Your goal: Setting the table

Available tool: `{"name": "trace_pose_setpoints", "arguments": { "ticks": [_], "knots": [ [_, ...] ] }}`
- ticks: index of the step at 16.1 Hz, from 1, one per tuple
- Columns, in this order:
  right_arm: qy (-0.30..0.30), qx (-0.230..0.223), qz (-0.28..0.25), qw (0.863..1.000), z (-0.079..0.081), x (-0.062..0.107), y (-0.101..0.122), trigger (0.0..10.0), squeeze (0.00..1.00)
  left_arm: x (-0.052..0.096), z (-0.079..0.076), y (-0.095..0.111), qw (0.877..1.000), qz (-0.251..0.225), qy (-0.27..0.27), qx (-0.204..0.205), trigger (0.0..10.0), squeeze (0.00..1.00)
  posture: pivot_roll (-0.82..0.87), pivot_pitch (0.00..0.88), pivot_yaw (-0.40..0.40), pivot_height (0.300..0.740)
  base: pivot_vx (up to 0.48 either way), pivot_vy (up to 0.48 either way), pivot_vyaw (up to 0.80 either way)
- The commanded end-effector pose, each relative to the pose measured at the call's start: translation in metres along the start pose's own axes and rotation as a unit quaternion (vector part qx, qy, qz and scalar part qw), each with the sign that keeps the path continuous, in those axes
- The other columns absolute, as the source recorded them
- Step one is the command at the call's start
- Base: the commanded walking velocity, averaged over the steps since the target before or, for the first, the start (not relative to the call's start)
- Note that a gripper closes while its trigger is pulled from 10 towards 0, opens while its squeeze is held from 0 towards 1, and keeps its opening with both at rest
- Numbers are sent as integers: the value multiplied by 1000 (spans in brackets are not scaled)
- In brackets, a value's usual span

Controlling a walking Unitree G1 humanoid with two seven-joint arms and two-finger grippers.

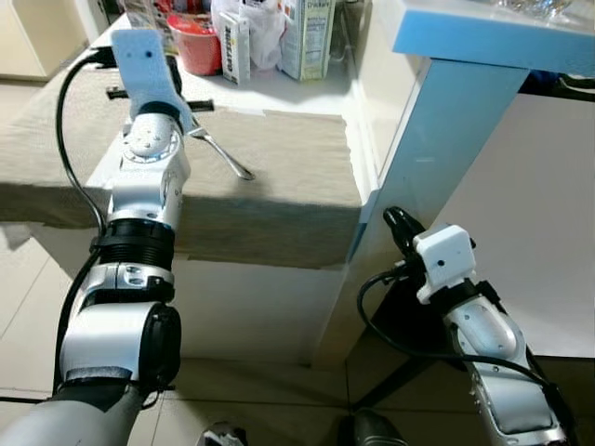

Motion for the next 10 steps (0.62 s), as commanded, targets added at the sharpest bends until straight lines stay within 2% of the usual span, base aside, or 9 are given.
{"name": "trace_pose_setpoints", "arguments": {
  "ticks": [1, 2, 3, 4, 5, 7, 10],
  "knots": [
    [-4, 4, -2, 1000, -1, 0, -1, 10000, 0, 1, -10, -10, 1000, 16, -18, -8, 8706, 0, -142, 29, -14, 702, 0, 0, 0],
    [-5, 4, -2, 1000, -1, 0, -1, 10000, 0, 1, -10, -11, 1000, 18, -19, -8, 8706, 0, -143, 27, -14, 702, 0, 0, 0],
    [-7, 4, -2, 1000, -1, 1, -1, 10000, 0, 1, -11, -13, 1000, 22, -20, -3, 10000, 0, -143, 26, -10, 702, 0, 0, 0],
    [-8, 4, -3, 1000, 0, 1, -1, 10000, 0, 0, -11, -15, 999, 27, -19, 4, 10000, 569, -145, 23, -8, 702, 0, 0, 0],
    [-9, 4, -3, 1000, 0, 2, -1, 10000, 0, -2, -10, -15, 999, 30, -17, 7, 10000, 1000, -146, 20, -5, 702, 0, 0, 0],
    [-11, 4, -5, 1000, 0, 2, -1, 10000, 0, -5, -10, -17, 999, 37, -15, 6, 10000, 1000, -146, 18, -3, 702, 0, 0, 0],
    [-16, 3, -6, 1000, -1, 2, -1, 10000, 0, -7, -10, -31, 998, 68, -15, 3, 10000, 1000, -149, 17, -2, 702, 0, 0, 0]
  ]
}}
Point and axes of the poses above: a point about 5 cm out from each wrist's last joint towards the gripper, its own x axis pointing back from the gripper into the wrist, its own y axis along the axis of the wrist's last joint, z = x × y, the point moved 6 cm from there along -x, pointing out of the wrist towards the gripper, and after that the axes turned 7 degrees about -x, right-handed, at the moved point
